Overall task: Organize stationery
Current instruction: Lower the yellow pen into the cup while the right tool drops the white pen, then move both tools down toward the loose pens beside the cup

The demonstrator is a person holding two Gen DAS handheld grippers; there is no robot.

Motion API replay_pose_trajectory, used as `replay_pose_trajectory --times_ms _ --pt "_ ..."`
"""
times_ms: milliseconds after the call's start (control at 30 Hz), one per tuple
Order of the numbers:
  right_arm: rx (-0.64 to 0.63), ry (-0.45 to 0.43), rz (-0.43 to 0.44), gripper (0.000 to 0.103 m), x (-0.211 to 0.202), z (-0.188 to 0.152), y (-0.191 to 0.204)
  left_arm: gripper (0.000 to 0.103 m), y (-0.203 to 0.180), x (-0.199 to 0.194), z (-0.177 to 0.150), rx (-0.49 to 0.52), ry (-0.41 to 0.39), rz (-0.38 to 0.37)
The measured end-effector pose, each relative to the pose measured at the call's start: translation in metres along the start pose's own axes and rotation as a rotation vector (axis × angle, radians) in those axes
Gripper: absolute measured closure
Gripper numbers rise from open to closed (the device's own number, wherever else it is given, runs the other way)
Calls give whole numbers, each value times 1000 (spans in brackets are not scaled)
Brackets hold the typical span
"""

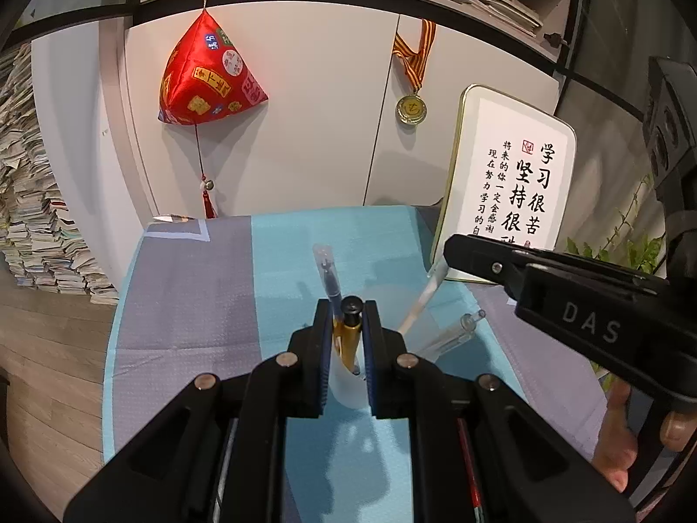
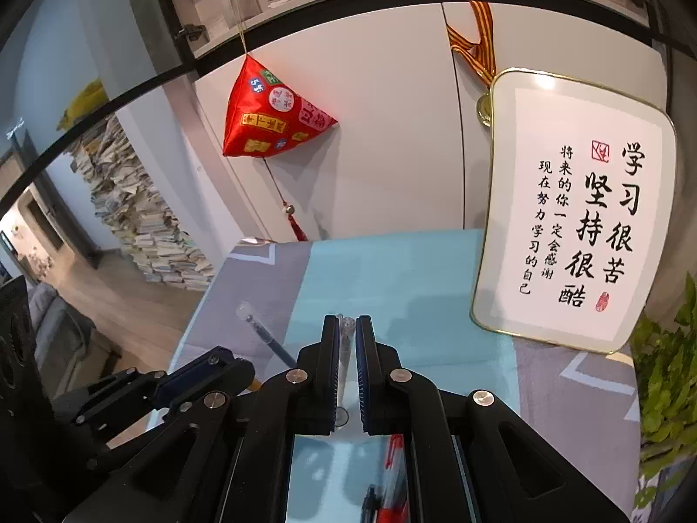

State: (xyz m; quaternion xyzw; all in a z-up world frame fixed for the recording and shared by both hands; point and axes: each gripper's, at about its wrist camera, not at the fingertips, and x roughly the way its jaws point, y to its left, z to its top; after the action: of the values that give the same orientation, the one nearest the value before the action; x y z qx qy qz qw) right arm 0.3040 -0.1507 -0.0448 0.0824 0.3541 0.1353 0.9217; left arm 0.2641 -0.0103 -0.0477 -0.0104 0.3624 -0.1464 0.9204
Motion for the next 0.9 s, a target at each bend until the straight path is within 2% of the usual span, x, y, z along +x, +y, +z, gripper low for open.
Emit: replay_pose_trajectory --times_ms 200,267,333,400,900 --pt "-4 8 6 95 -4 -2 0 90 0 -1 -1 -12 8 -4" --pt "-7 3 6 95 -6 -2 1 87 1 -4 -1 -21 4 -7" --pt "-12 2 8 95 -9 -3 3 78 1 -9 1 -29 -4 -11" --pt "-16 3 14 95 -12 -3 5 76 1 -13 1 -31 -13 -13" --pt "-12 -21 -1 95 -52 -11 7 75 9 -52 4 -76 -63 -18"
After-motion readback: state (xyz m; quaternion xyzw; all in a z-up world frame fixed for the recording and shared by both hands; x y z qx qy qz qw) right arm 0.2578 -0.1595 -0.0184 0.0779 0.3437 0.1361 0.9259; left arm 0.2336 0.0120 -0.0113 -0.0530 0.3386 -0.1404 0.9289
